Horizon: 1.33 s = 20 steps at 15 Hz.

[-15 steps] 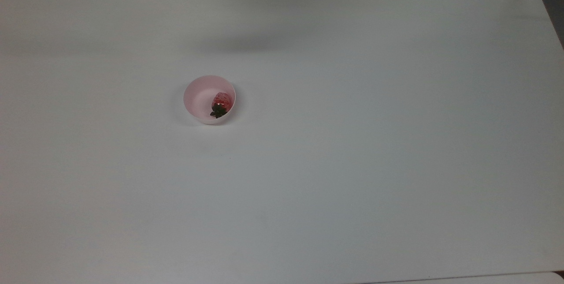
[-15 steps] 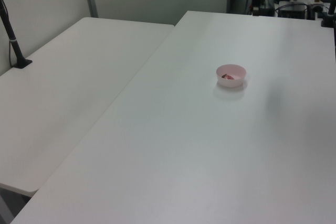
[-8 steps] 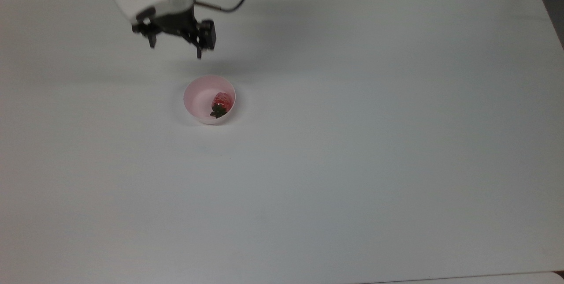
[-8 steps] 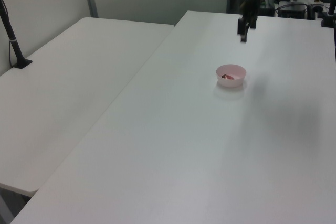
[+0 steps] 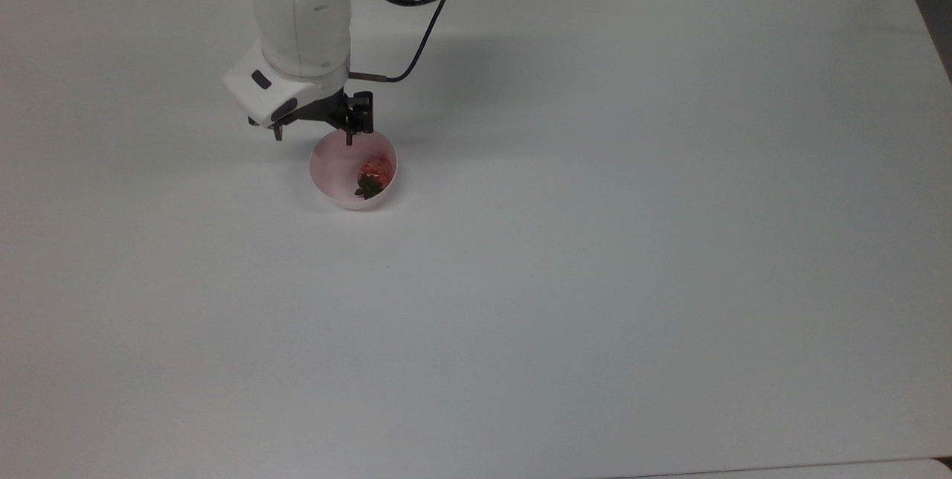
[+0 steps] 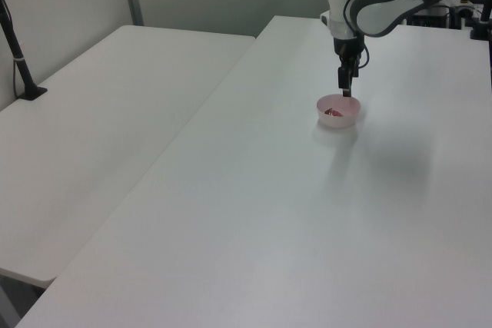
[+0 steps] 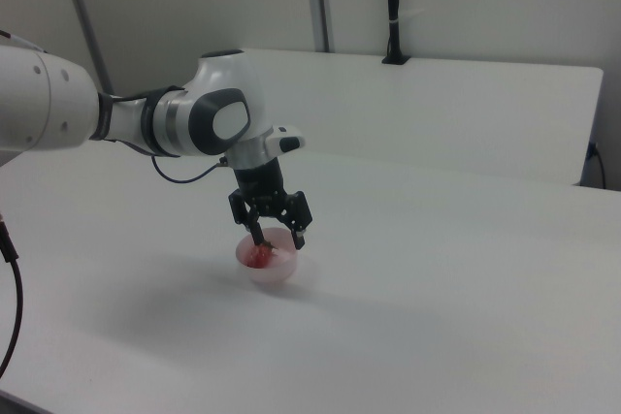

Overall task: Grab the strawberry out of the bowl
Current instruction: 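Move the open gripper over the pink bowl and lower it, then close the gripper on the red strawberry inside the bowl, then lift the strawberry out of the bowl and carry it beside the bowl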

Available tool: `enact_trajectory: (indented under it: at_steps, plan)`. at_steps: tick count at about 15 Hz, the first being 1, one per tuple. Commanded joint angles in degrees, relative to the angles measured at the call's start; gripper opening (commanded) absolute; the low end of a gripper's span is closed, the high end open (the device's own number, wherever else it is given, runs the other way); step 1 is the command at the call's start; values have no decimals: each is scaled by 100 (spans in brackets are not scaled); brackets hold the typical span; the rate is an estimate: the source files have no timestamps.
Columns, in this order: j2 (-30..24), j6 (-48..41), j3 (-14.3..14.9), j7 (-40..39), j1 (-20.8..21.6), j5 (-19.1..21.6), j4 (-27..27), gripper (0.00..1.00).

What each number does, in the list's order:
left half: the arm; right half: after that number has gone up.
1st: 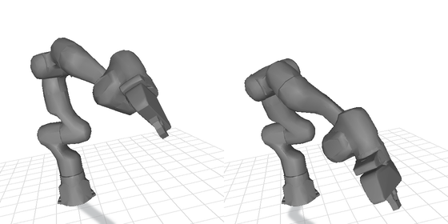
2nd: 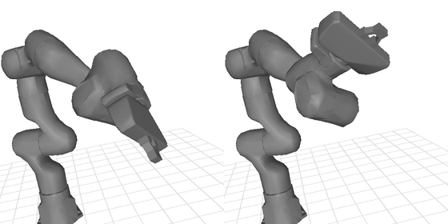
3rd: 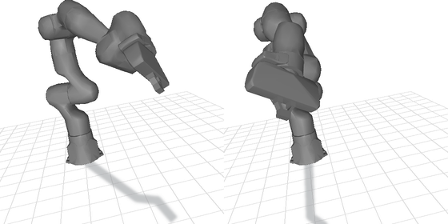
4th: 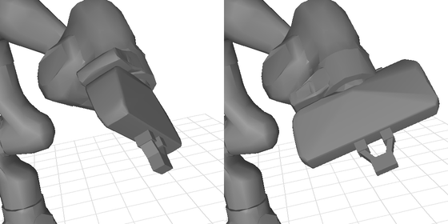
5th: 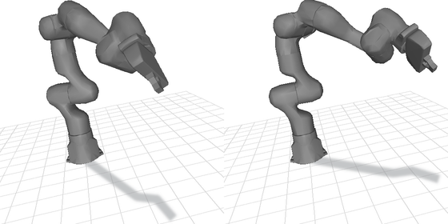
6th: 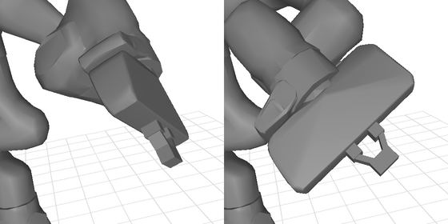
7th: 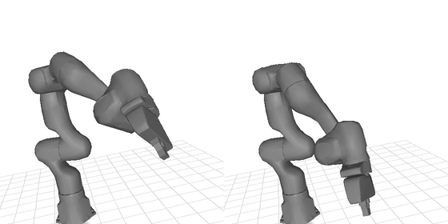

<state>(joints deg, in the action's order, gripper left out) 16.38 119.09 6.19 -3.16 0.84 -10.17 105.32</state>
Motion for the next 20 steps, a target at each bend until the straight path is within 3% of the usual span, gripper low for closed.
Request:
enact_trajectory:
  at_steps: [1,8,10,12,15,20]
  plan:
    - [198,351,-231,-80,-13,146,-11,94]
    - [567,799,-452,-53,-31,252,6,93]
    - [708,932,-461,-62,-31,296,7,79]
    - [717,949,-461,-62,-40,305,-2,54]
    - [621,897,-452,-62,-40,664,-20,29]
    - [41,423,-452,-132,-417,841,-178,27]
